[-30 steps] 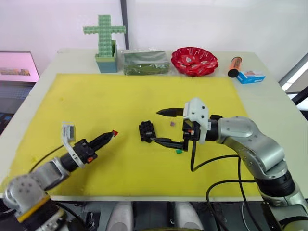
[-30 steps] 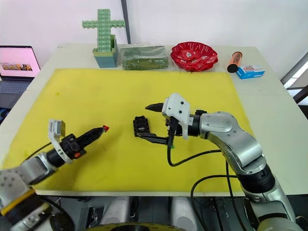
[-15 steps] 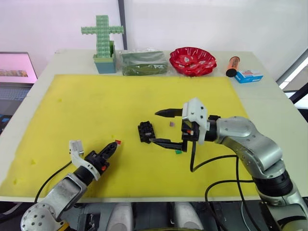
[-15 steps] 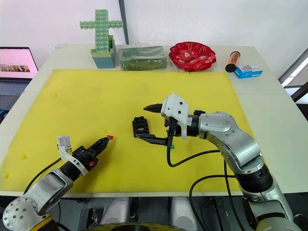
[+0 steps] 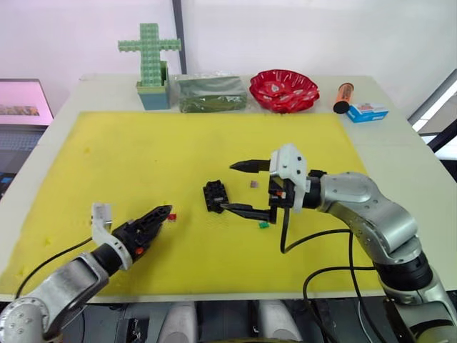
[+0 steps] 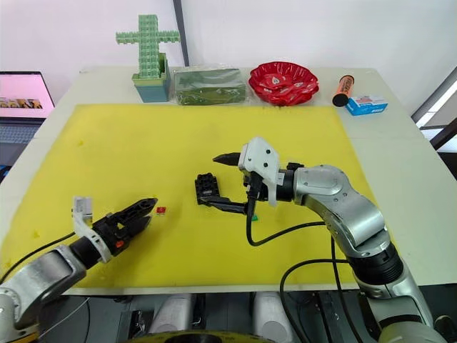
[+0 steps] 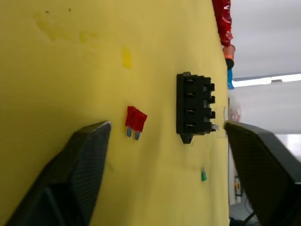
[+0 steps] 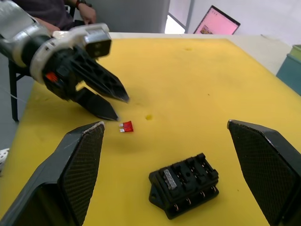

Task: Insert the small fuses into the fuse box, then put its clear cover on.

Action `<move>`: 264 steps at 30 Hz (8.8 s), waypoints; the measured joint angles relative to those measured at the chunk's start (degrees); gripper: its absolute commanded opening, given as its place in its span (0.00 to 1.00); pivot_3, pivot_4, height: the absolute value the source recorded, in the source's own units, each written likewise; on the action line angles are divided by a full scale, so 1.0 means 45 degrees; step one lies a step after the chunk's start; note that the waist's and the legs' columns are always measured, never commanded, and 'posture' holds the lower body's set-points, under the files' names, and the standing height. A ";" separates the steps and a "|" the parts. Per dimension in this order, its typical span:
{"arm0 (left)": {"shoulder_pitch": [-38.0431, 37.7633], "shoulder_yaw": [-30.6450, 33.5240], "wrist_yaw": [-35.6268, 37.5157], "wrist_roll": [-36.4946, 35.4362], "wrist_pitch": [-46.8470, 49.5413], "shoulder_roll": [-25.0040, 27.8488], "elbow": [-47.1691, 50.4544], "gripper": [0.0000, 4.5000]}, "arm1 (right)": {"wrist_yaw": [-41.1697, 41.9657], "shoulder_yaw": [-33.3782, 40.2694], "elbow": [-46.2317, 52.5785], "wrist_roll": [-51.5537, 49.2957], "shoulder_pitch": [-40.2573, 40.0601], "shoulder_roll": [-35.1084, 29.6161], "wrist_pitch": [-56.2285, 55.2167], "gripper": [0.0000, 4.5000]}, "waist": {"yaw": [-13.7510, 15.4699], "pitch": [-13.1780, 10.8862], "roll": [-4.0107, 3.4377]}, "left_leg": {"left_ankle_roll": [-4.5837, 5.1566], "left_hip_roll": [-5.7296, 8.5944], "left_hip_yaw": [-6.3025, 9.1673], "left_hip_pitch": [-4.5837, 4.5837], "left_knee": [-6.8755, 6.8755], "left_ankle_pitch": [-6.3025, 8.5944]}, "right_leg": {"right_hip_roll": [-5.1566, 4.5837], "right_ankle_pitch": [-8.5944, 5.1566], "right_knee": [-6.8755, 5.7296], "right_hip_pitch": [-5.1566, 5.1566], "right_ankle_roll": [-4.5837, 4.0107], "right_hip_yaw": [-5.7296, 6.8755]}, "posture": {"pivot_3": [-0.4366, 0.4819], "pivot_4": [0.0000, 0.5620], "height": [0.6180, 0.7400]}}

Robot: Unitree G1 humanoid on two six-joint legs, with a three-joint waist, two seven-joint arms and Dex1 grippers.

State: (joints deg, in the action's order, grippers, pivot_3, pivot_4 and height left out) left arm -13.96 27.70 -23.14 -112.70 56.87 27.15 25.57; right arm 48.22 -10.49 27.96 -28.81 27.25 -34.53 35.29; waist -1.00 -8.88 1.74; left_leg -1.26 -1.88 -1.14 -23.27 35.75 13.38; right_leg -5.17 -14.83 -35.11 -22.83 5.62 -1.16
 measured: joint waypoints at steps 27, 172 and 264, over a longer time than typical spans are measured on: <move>0.4662 -0.3307 0.7510 0.1309 0.3914 0.4648 -0.7219 1.00 | 0.0097 -0.0082 -0.0126 0.0351 -0.0022 0.0229 -0.0150 1.00 | 0.0084 -0.0018 -0.0022 | -0.0021 0.0056 -0.0069 -0.0031 -0.0023 -0.0012 | -0.0090 -0.0001 0.0004 -0.0088 -0.0035 0.0040 | 0.48 0.27 1.00; 0.8515 -0.7907 2.0626 2.0390 -1.1838 0.2322 -0.4259 0.29 | 0.2239 -0.1346 -0.1544 0.1688 0.1665 -0.0061 -0.0056 0.00 | 0.0093 -0.0055 -0.0081 | 0.0070 0.0013 -0.0058 -0.0152 0.0100 0.0021 | -0.0044 0.0131 -0.0010 -0.0084 0.0156 0.0340 | 0.48 0.27 1.00; 0.3922 -0.7066 1.5355 2.1579 -1.1467 -0.0774 -0.2982 1.00 | 0.5214 -0.3620 -0.8385 0.5954 0.5256 0.1687 -0.2874 0.00 | 0.0086 -0.0046 -0.0087 | 0.0069 -0.0003 -0.0066 -0.0059 0.0094 0.0021 | -0.0029 0.0132 -0.0033 -0.0021 0.0152 0.0331 | 0.48 0.27 1.00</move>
State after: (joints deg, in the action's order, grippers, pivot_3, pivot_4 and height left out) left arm 3.69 -4.10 45.96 -15.60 5.27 23.67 12.15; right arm 71.69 -26.77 -9.77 -2.02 50.90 -26.94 22.36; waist -0.61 -9.08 1.35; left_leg -0.95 -1.89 -1.44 -23.54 36.18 13.48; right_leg -5.30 -14.23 -35.26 -22.92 6.30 0.33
